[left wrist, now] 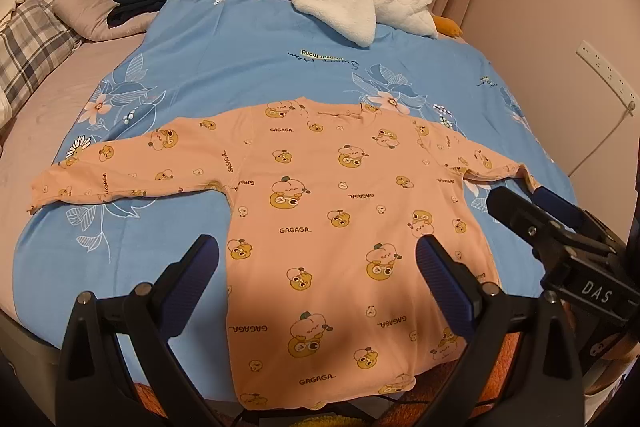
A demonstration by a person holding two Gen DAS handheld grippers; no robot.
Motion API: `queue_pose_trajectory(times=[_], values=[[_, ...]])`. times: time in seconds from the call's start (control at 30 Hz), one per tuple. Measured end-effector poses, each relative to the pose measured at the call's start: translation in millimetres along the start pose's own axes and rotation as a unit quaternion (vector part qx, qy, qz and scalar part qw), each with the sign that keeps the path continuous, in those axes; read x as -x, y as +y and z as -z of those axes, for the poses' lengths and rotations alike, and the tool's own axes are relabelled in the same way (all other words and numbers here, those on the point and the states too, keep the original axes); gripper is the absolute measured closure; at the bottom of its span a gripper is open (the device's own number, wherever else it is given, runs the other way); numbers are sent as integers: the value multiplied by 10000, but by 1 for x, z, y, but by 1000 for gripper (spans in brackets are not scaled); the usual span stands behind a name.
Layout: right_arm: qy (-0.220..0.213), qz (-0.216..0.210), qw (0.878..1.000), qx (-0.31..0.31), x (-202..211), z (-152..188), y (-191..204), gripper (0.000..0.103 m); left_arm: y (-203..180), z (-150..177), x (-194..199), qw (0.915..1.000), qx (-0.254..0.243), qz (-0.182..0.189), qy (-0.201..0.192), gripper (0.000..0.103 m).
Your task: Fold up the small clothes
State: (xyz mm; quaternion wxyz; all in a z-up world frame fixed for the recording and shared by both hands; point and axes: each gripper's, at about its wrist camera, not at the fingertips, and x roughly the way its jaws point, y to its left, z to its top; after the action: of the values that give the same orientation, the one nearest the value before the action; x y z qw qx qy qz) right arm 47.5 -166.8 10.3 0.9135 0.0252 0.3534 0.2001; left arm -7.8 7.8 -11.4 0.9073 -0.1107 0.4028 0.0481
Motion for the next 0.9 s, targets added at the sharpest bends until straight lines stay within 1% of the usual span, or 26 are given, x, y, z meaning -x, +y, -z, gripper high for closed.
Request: queue_pose_trajectory(times=[0.13,0.53,0.73,0.9], values=[[-21,-17,10000,20,1,-1,2,1,1,1,1,9999,82,76,84,4],[-17,37,10000,17,1,0,4,1,2,2,1,10000,-53,11,-45,4],[-28,43,10000,4,2,0,4,1,8,3,-1,9999,83,63,44,4],[-30,51,10000,-5,3,0,3,1,12,3,1,9999,146,51,27,4]])
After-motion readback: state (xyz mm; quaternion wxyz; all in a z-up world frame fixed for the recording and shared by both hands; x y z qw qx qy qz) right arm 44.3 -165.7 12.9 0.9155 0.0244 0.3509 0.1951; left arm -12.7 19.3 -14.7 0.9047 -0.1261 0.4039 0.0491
